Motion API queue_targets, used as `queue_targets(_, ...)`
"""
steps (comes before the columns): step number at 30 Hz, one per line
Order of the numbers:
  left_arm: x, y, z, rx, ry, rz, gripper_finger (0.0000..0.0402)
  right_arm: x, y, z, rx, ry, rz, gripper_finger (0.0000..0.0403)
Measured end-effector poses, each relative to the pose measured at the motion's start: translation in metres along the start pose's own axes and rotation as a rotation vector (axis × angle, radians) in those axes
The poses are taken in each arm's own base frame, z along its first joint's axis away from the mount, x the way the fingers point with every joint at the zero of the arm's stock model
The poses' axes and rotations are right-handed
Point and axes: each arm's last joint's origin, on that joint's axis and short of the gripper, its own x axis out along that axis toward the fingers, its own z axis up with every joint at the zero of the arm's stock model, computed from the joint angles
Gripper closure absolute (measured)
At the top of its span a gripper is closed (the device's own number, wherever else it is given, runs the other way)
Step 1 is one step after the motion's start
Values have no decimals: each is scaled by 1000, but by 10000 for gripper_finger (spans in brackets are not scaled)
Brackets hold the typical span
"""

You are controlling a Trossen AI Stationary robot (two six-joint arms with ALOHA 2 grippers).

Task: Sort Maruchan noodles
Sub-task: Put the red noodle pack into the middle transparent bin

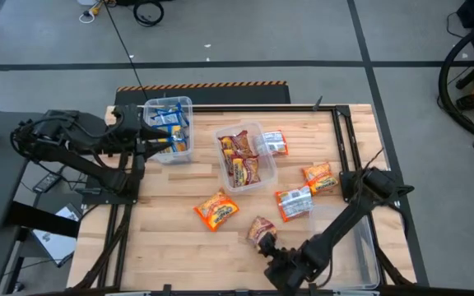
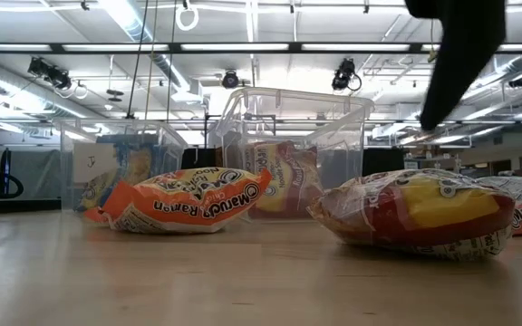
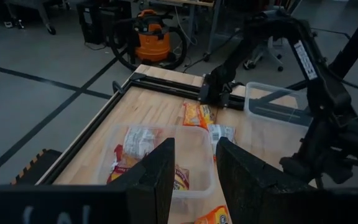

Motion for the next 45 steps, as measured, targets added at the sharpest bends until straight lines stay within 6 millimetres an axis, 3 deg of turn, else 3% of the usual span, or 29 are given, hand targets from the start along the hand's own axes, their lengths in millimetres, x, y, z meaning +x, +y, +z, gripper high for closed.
queue_targets(4, 1, -1, 0, 2, 3, 0, 278, 15, 14, -7, -50, 79, -117, 135)
queue_targets(9, 1, -1, 0, 1, 3, 0, 278, 20, 14, -14, -58, 142, -266, 135)
queue_targets(18, 1, 0, 0, 0, 1, 0, 278, 34, 11, -26, 26, 134, -284, 149)
queue_targets(25, 1, -1, 0, 1, 1, 1, 278, 36, 11, -20, 45, 60, -262, 165)
queue_targets(32, 1, -1, 0, 1, 1, 1, 278, 44, 0, -25, 37, 102, -304, 177)
queue_targets(38, 1, -1, 0, -4, 1, 1, 278, 46, -5, -27, -1, 121, -298, 210)
queue_targets(45, 1, -1, 0, -6, 1, 1, 278, 47, -7, -27, 34, 121, -310, 274)
